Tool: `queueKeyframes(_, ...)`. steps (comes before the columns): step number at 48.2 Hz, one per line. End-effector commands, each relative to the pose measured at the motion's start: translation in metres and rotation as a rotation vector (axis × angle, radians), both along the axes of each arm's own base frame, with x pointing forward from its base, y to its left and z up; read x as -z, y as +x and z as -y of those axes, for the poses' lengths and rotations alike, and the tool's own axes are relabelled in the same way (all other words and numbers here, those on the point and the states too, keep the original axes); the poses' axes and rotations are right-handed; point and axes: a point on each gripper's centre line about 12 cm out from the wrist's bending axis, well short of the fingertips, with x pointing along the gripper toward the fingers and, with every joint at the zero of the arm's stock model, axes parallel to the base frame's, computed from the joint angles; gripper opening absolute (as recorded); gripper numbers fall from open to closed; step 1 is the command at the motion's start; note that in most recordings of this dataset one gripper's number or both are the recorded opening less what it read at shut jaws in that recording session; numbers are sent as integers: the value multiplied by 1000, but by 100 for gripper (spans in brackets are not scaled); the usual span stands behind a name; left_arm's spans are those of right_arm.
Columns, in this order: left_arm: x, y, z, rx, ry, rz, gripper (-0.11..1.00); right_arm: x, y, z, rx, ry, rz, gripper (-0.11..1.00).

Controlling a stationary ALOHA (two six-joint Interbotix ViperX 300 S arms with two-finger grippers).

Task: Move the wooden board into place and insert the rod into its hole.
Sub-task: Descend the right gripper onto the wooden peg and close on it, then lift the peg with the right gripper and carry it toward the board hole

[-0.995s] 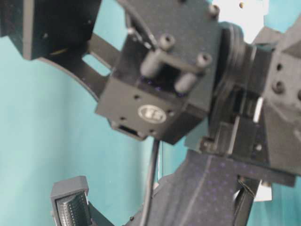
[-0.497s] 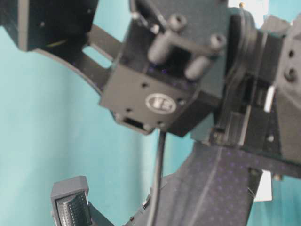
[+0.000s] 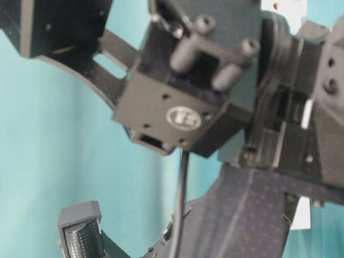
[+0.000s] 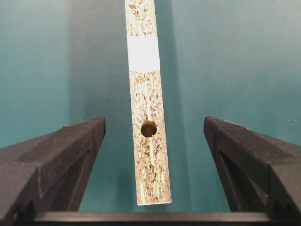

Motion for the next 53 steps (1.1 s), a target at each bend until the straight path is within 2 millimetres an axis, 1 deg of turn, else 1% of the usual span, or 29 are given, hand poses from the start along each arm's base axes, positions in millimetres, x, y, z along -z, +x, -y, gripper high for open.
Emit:
queueKeyframes(1, -14, 4, 2, -2, -10, 44, 91, -18, 5, -6, -15, 15, 53, 46)
queueKeyframes(19, -13, 4, 4, 1, -11, 43, 91, -19, 7, -6, -23, 10, 68, 46)
queueKeyframes(36, -13, 3, 4, 1, -11, 40, 91, -19, 8, -6, -29, 3, 76, 44)
queueKeyframes(40, -13, 3, 3, 0, -11, 40, 91, -19, 7, -6, -27, 4, 73, 38)
queueKeyframes(46, -13, 3, 4, 1, -11, 40, 91, -20, 7, -6, -26, 3, 73, 17)
queueKeyframes(48, -13, 3, 4, 1, -11, 41, 91, -20, 7, -6, -26, 3, 73, 12)
queueKeyframes(50, -13, 3, 4, 1, -11, 40, 91, -20, 7, -6, -27, 2, 73, 10)
queueKeyframes(53, -13, 3, 3, 0, -11, 40, 91, -19, 7, -5, -28, 2, 70, 10)
